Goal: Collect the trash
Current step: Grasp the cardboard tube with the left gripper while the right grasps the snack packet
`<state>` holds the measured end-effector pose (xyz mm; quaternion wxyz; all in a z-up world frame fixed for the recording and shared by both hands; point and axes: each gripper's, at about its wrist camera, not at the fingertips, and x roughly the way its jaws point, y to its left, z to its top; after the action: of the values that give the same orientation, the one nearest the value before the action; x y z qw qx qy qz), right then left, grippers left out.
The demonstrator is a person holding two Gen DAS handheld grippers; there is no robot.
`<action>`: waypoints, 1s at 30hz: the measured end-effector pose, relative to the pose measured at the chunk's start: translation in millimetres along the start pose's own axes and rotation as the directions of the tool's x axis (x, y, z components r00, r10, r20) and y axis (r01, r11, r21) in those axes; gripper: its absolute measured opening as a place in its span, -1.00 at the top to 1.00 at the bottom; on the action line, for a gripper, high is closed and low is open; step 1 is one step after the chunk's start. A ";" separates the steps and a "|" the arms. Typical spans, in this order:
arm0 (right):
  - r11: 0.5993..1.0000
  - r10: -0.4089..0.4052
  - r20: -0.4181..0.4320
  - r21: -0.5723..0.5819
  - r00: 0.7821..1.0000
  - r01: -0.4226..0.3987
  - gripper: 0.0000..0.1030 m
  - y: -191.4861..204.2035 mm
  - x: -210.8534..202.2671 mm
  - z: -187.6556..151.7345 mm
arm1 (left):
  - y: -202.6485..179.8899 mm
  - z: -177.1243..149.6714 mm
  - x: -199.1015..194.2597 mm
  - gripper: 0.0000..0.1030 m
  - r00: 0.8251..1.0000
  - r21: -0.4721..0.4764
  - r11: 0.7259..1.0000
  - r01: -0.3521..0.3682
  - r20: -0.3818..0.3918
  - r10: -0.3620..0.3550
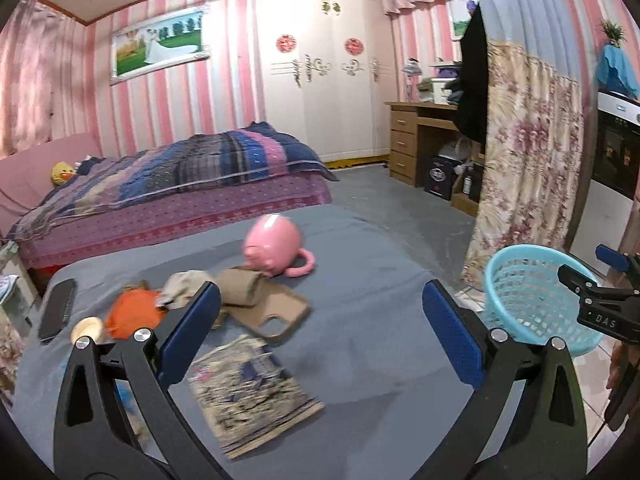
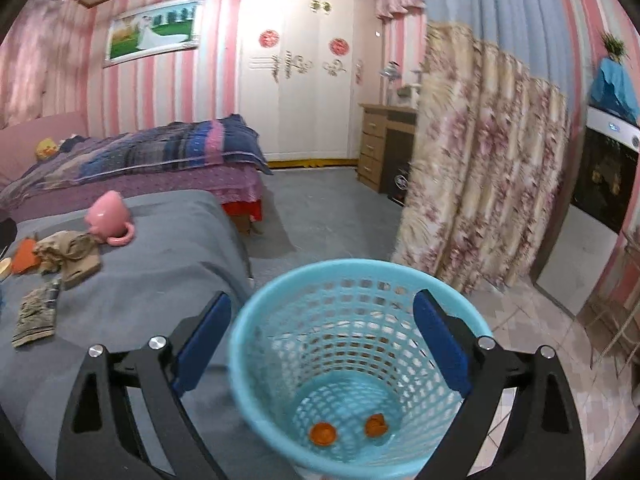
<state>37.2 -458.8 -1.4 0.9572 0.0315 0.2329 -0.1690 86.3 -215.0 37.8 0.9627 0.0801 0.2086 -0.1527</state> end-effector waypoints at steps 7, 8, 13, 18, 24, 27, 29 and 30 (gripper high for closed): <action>0.996 0.083 0.019 -0.039 0.996 -0.082 -0.76 58.1 -15.6 5.3 | 57.0 -11.8 -25.0 -0.90 0.996 -0.046 0.995 -0.089 -0.005 0.089; 0.994 0.098 0.020 -0.039 0.995 -0.097 -0.76 65.6 -16.1 6.1 | 65.7 -14.8 -27.6 -0.90 0.995 -0.053 0.993 -0.103 -0.009 0.102; 0.985 0.167 0.013 -0.050 0.986 -0.166 -0.76 109.6 -19.1 5.7 | 114.8 -27.5 -40.0 -0.90 0.986 -0.107 0.980 -0.167 -0.029 0.165; 0.973 0.228 -0.005 -0.046 0.974 -0.228 -0.76 148.5 -20.6 1.9 | 157.6 -41.4 -52.1 -0.90 0.974 -0.144 0.963 -0.227 -0.048 0.223; 0.961 0.272 -0.029 -0.043 0.962 -0.273 -0.76 188.9 -20.4 3.5 | 202.0 -66.5 -60.1 -0.90 0.964 -0.203 0.943 -0.263 -0.096 0.249; 0.962 0.267 -0.041 -0.051 0.963 -0.269 -0.76 204.0 -14.4 6.6 | 216.7 -83.3 -56.5 -0.90 0.960 -0.217 0.938 -0.269 -0.136 0.244; 0.962 0.267 -0.047 -0.051 0.962 -0.270 -0.76 209.8 -10.4 6.8 | 223.8 -93.4 -53.1 -0.90 0.957 -0.225 0.935 -0.273 -0.166 0.240; 0.961 0.268 -0.047 -0.052 0.962 -0.270 -0.76 210.3 -9.4 5.6 | 226.2 -98.3 -51.1 -0.90 0.956 -0.229 0.935 -0.271 -0.178 0.234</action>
<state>102.8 -258.8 4.0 0.9670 0.0385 0.2499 -0.0300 79.0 32.4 -8.5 0.9585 -0.0047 0.2850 0.0063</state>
